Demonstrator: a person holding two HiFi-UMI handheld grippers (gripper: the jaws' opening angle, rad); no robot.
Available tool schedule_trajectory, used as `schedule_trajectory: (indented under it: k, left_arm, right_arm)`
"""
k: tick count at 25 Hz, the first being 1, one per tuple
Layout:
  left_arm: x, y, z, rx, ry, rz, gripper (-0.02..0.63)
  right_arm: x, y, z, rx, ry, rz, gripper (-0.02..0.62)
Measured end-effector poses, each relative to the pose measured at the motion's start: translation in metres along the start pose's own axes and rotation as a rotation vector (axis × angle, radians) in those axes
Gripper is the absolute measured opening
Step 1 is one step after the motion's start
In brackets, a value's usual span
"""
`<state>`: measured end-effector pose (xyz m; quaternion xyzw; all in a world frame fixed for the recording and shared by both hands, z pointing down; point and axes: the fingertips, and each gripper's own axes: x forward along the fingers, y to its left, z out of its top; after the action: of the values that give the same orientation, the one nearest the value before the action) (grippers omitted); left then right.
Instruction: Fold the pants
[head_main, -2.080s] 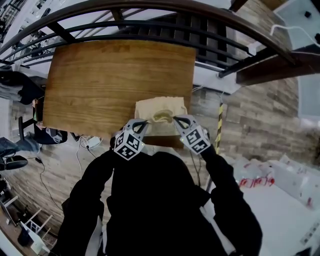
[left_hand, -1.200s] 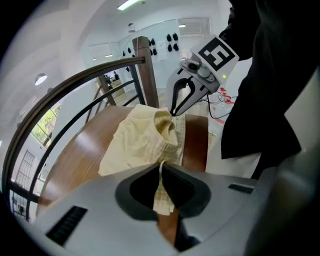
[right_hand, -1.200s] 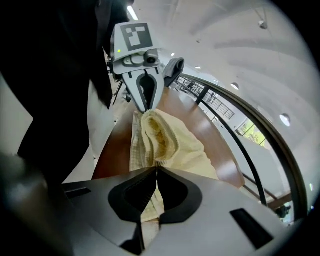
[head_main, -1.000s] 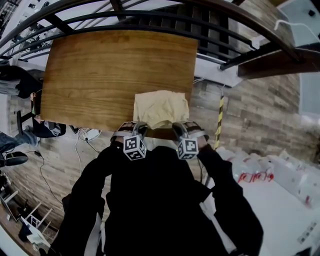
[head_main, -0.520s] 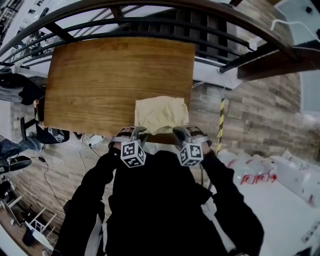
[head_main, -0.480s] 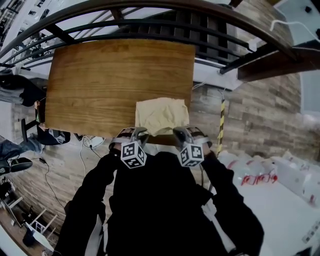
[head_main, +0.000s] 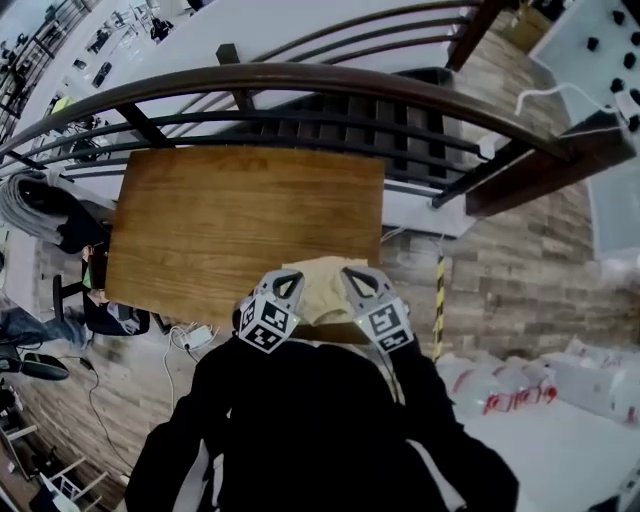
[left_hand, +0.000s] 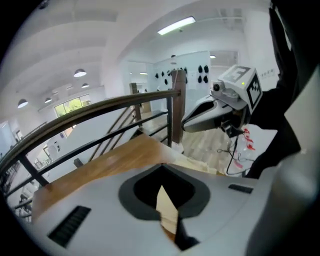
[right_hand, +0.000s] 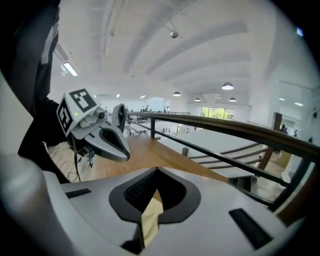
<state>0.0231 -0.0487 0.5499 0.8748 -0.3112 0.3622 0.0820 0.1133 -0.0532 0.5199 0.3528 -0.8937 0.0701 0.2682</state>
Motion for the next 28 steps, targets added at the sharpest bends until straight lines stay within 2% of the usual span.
schedule_trajectory:
  k: [5,9,13,19,28]
  left_arm:
    - [-0.028,0.038,0.048,-0.127,-0.143,0.071,0.002]
    - [-0.046,0.066,0.079,-0.186,-0.249,0.153,0.003]
    - [-0.066,0.09,0.104,-0.227,-0.333,0.229,0.002]
    - [-0.092,0.105,0.129,-0.247,-0.418,0.277,0.003]
    - [-0.11,0.114,0.144,-0.27,-0.486,0.279,0.003]
  right_arm:
    - [-0.001,-0.024,0.063,0.185,-0.177,-0.088,0.003]
    - [-0.003,-0.043,0.096,0.275,-0.295,-0.132,0.003]
    - [-0.005,-0.052,0.125,0.304,-0.35,-0.18,0.003]
    - [-0.016,-0.057,0.157,0.297,-0.417,-0.203,0.003]
    - [-0.019,-0.059,0.177,0.333,-0.435,-0.243,0.003]
